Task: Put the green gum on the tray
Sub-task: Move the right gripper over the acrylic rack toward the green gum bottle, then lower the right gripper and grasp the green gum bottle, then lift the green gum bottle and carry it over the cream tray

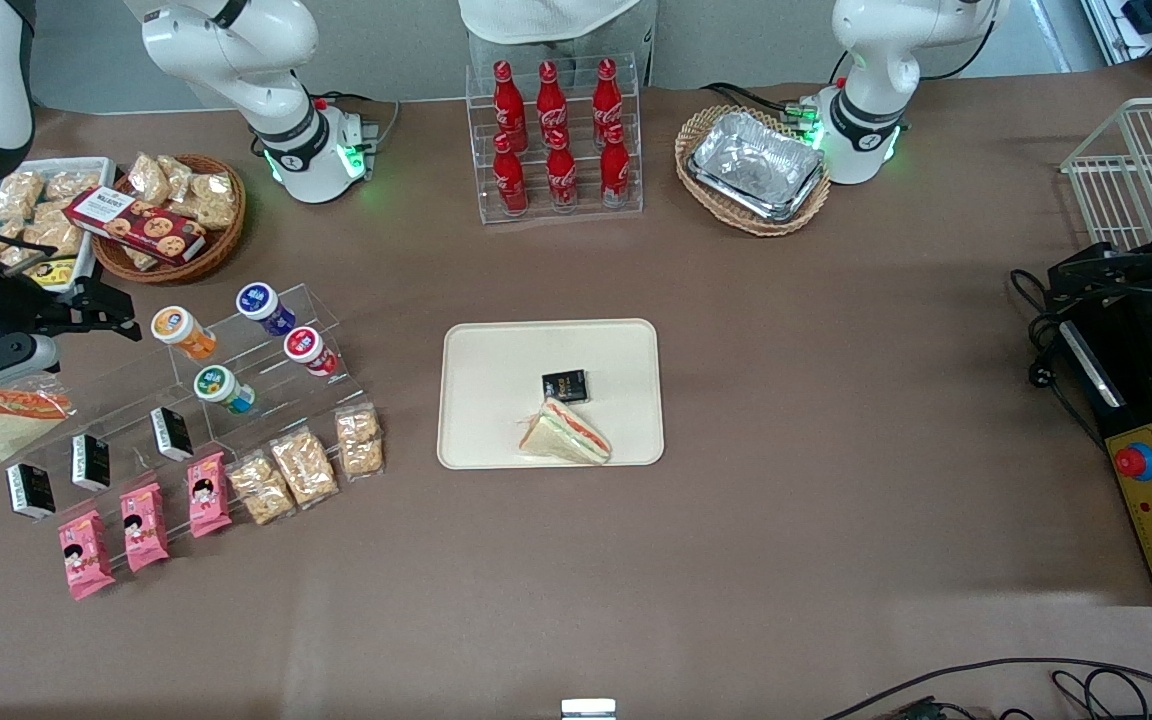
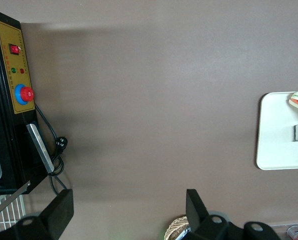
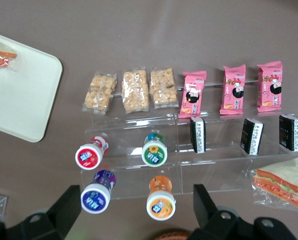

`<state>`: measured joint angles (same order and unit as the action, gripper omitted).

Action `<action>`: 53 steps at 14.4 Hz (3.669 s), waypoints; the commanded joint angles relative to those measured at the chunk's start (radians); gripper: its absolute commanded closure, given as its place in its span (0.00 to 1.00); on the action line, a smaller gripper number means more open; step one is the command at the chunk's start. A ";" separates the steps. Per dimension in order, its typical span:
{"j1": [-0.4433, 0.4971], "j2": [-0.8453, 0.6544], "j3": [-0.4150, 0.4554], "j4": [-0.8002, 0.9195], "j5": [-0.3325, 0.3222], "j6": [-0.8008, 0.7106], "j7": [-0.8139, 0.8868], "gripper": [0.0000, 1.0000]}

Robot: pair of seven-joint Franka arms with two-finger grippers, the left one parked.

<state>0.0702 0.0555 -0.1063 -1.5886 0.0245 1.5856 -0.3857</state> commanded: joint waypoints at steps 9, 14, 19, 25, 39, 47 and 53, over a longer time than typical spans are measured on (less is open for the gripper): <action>-0.010 -0.224 0.003 -0.603 -0.015 0.480 -0.022 0.00; -0.015 -0.197 0.002 -0.740 -0.031 0.697 -0.031 0.00; -0.055 -0.103 -0.003 -0.763 -0.035 0.839 -0.114 0.00; -0.053 -0.057 -0.003 -0.862 -0.035 1.025 -0.102 0.00; -0.046 -0.042 -0.001 -0.788 -0.021 0.954 -0.076 0.82; -0.021 -0.052 0.010 -0.299 -0.017 0.268 -0.006 0.80; 0.045 -0.060 0.049 -0.056 0.026 -0.051 0.233 0.79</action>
<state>0.0868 -0.0179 -0.0832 -1.7366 0.0166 1.6293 -0.2857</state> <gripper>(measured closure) 0.414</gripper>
